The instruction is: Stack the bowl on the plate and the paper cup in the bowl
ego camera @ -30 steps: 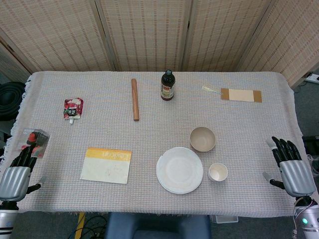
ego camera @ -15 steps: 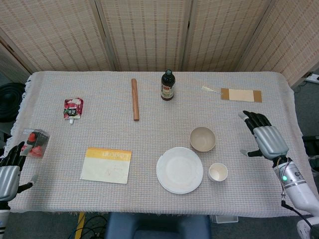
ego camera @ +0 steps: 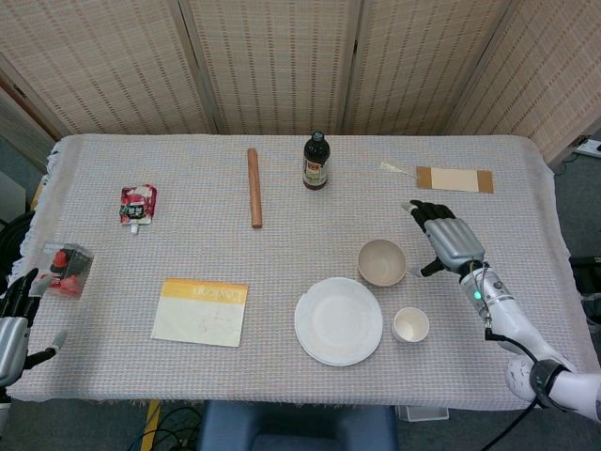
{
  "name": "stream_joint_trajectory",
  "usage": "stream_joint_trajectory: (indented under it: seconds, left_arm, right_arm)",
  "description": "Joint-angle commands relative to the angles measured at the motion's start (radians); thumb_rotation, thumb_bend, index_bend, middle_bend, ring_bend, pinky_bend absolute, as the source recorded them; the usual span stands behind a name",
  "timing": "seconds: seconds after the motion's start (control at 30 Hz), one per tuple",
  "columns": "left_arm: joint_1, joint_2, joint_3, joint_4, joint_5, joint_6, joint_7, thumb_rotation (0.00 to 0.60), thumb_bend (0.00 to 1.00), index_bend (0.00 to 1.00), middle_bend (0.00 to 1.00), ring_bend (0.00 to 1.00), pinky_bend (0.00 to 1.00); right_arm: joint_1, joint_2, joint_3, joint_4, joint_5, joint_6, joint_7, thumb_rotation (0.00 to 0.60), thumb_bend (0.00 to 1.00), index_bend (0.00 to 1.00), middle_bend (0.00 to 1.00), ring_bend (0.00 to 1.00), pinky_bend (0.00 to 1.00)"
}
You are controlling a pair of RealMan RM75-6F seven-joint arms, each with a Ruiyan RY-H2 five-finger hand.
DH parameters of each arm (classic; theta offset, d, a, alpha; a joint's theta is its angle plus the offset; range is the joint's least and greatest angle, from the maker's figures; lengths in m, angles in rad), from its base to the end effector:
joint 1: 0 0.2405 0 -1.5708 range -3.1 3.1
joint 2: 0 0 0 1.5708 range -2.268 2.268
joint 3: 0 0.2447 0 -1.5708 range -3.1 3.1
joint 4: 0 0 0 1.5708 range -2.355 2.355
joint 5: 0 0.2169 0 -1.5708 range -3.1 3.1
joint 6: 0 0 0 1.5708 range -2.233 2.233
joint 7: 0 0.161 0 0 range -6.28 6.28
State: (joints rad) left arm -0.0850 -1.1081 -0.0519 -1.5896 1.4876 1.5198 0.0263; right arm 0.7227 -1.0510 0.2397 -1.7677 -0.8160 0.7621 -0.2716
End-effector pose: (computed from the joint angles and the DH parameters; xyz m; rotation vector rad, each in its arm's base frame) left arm -0.3081 0.1986 0.1599 -1.3685 -0.8344 -0.8806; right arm -0.1763 -0.3685 0.0952 1.7135 -1.1768 0.7511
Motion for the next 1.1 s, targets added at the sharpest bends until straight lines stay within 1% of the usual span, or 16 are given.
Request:
stream_joint_trajectory:
  seconds: [0.03,0.3,0.47,0.6,0.9,1.1]
  left_arm:
    - [0.008,0.007,-0.001,-0.003,0.002,0.013,-0.008,0.6,0.31,0.1,0.0,0.01,0.24]
    - [0.021,0.017,-0.005,-0.008,-0.002,0.031,-0.019,0.6,0.31,0.1,0.0,0.01,0.24]
    - [0.027,0.02,-0.005,-0.01,0.004,0.041,-0.022,0.6,0.31,0.1,0.0,0.01,0.24]
    - [0.027,0.02,-0.005,-0.011,0.006,0.039,-0.021,0.6,0.31,0.1,0.0,0.01,0.24]
    - [0.026,0.019,-0.007,-0.013,0.002,0.031,-0.013,0.6,0.31,0.1,0.0,0.01,0.24]
    - [0.03,0.022,-0.008,-0.015,0.005,0.039,-0.016,0.6,0.31,0.1,0.0,0.01,0.24]
  right_arm:
    - [0.045,-0.047,-0.017,0.035,0.047,-0.024,-0.026,0.6,0.0,0.0,0.0,0.0,0.0]
    - [0.11,-0.109,-0.061,0.098,0.109,-0.058,-0.049,0.6,0.0,0.0,0.0,0.0,0.0]
    - [0.126,-0.125,-0.085,0.115,0.121,-0.062,-0.049,0.6,0.0,0.0,0.0,0.0,0.0]
    - [0.13,-0.144,-0.098,0.135,0.117,-0.068,-0.03,0.6,0.0,0.0,0.0,0.0,0.0]
    - [0.137,-0.184,-0.11,0.192,0.091,-0.108,0.03,0.6,0.0,0.0,0.0,0.0,0.0]
    - [0.145,-0.208,-0.125,0.22,0.08,-0.122,0.045,0.6,0.0,0.0,0.0,0.0,0.0]
